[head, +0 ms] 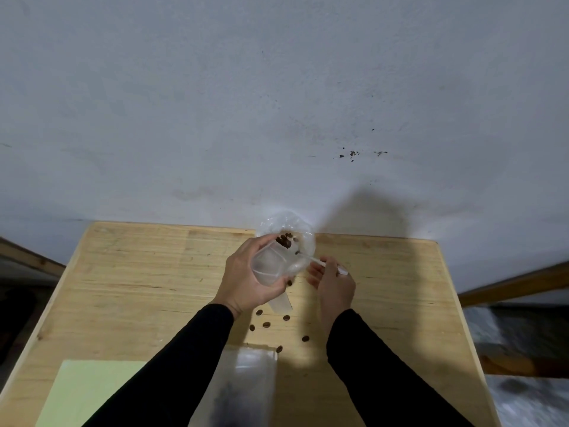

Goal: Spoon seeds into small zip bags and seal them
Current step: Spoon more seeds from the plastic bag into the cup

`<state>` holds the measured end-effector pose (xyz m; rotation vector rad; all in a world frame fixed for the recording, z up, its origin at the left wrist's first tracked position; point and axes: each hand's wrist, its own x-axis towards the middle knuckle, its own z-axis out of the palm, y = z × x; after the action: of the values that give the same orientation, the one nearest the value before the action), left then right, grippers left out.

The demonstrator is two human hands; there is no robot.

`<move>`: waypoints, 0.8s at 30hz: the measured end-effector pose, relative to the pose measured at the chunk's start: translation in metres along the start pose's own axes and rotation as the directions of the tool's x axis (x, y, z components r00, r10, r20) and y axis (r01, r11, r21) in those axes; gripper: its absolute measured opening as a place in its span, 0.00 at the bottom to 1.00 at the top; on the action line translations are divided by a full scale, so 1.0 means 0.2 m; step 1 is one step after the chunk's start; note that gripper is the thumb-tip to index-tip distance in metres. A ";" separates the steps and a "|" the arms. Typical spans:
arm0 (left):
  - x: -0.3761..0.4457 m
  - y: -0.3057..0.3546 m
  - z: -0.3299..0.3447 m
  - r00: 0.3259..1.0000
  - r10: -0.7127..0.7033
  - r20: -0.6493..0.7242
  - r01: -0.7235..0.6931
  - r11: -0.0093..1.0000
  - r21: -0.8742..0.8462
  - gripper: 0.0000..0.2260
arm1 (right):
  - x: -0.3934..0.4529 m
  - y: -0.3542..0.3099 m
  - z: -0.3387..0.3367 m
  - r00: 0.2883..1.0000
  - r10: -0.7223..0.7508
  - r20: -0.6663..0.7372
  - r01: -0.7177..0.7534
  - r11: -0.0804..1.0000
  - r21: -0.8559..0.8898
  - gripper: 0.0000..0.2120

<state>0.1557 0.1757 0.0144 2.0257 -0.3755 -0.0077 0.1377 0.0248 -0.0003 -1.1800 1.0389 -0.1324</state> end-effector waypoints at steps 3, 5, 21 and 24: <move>0.00 -0.03 -0.01 0.998 -0.056 -0.033 0.057 0.998 0.019 0.31 | 0.01 -0.01 -0.01 0.998 0.060 0.032 -0.063 0.995 0.076 0.10; -0.01 -0.04 -0.01 0.996 -0.075 -0.045 0.076 0.997 0.022 0.31 | 0.01 -0.03 -0.02 0.997 0.070 0.041 -0.073 0.993 0.092 0.11; 0.00 -0.08 0.01 0.992 -0.118 -0.040 0.119 0.993 0.020 0.35 | -0.01 -0.22 -0.15 0.991 -0.115 0.071 0.113 0.993 0.022 0.15; 0.00 -0.08 0.00 0.992 -0.120 -0.036 0.121 0.992 0.021 0.35 | -0.04 -0.26 -0.15 0.985 -0.141 0.101 0.138 0.990 0.038 0.15</move>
<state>0.1608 0.1819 0.0005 2.0665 -0.2323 -0.0428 0.1333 -0.0132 0.0456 -1.2189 0.8606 -0.1947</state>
